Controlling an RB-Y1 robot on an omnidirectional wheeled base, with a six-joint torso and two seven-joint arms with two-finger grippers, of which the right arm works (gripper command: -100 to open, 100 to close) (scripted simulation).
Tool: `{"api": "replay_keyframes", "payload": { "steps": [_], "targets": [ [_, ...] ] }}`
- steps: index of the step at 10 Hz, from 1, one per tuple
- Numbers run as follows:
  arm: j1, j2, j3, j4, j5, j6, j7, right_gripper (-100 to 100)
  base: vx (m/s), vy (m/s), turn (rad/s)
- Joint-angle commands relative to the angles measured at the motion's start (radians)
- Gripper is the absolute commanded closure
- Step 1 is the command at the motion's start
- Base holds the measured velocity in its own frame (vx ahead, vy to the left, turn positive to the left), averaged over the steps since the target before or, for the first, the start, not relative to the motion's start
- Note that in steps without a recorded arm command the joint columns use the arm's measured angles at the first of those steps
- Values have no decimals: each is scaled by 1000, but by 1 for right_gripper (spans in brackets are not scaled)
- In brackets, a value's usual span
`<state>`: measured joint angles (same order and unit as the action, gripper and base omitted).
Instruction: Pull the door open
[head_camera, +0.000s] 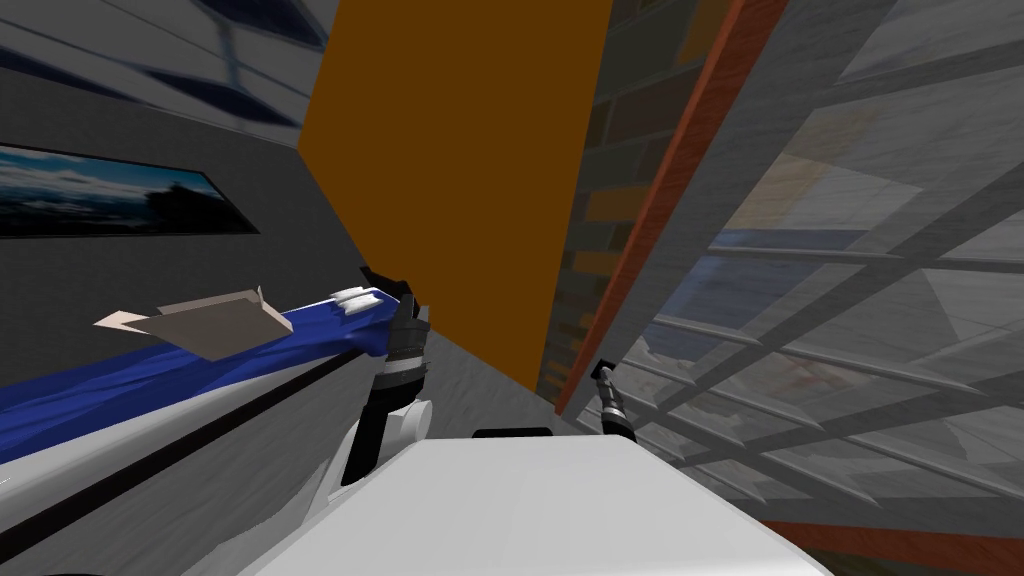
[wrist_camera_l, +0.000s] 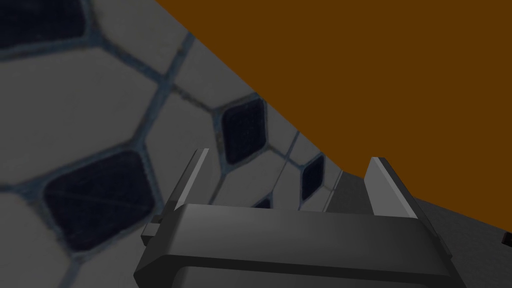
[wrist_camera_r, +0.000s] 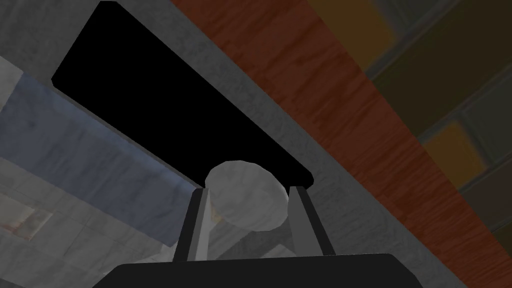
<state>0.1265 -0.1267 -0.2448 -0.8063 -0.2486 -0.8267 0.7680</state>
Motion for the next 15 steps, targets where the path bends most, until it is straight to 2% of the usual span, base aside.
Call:
{"api": "replay_keyframes", "payload": {
  "steps": [1,2,3,9,10,12,13,14,15],
  "targets": [
    [-2,4,5,1,2,-2,-31,100,-18,10,10],
    [2,4,7,-3,2,-2,-70,100,-17,13,25],
    [21,-4,1,-3,10,-13,-16,-100,-5,35,-5],
    [89,-36,-15,-7,45,-61,127,-100,8,56,-16],
    [89,-36,-15,-7,45,-61,134,-100,6,42,-8],
    [117,-49,-21,-8,60,-81,199,-100,3,48,-11],
    [117,-49,-21,-8,60,-81,210,-100,7,42,-13],
    [132,-56,-25,-9,68,-91,247,-100,12,43,-8],
    [132,-56,-25,-9,68,-91,249,-100,6,31,-9]
  ]
}}
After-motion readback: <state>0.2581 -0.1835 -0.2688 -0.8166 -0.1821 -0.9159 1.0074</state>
